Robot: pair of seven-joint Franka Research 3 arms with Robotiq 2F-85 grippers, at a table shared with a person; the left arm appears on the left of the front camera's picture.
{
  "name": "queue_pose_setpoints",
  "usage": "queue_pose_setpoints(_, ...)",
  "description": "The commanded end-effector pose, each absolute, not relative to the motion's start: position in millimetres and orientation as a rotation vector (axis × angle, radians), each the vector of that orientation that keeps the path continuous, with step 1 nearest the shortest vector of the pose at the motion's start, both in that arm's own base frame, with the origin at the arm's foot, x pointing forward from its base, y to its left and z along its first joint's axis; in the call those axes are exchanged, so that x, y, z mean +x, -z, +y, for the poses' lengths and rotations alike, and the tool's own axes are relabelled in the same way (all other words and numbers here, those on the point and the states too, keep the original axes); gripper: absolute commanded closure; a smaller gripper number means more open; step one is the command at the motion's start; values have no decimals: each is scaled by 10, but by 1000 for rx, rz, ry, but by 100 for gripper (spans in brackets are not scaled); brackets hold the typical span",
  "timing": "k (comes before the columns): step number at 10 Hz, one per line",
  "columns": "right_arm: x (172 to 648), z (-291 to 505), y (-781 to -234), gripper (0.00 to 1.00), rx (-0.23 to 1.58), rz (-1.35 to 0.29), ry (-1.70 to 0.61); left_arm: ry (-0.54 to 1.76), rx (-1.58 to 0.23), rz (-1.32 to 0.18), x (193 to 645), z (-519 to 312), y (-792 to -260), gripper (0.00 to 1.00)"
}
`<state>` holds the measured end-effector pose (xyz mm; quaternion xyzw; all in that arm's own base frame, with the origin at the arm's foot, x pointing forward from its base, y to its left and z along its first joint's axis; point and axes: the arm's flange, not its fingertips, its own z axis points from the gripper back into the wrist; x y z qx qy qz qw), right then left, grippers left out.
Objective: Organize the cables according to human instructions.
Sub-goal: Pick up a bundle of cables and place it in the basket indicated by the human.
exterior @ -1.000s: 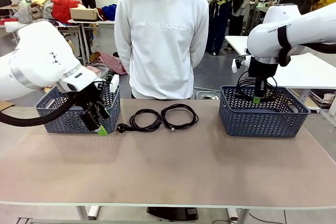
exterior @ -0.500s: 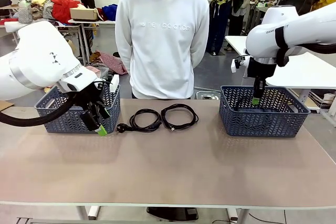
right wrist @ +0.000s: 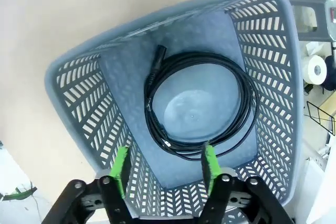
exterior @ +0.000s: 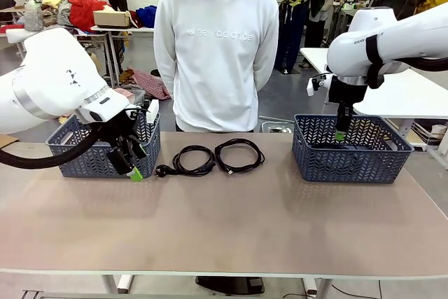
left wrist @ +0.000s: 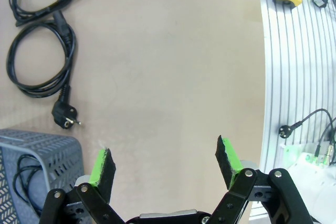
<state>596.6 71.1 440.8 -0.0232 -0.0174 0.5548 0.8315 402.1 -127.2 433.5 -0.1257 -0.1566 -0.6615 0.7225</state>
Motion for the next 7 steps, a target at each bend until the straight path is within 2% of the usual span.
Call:
queue_pose_setpoints(1, 5973, 708, -4467, 0, -29, -37, -1146, 1458, -274, -350, 4013, -1272, -4342, 0)
queue_pose_setpoints(2, 5975, 697, -4472, 4, -28, -31, -1141, 1458, -274, -350, 4013, -1272, -4342, 0)
queue_pose_setpoints(3, 5973, 690, -4476, 0, -27, -26, -1141, 1458, -274, -350, 4013, -1272, -4342, 0)
queue_pose_setpoints(6, 5993, 701, -4481, 0, -21, -25, -1110, 1458, -274, -350, 4013, -1272, -4342, 0)
queue_pose_setpoints(7, 5950, 670, -4404, 0, -39, -17, -1162, 1458, -274, -350, 4013, -1272, -4342, 0)
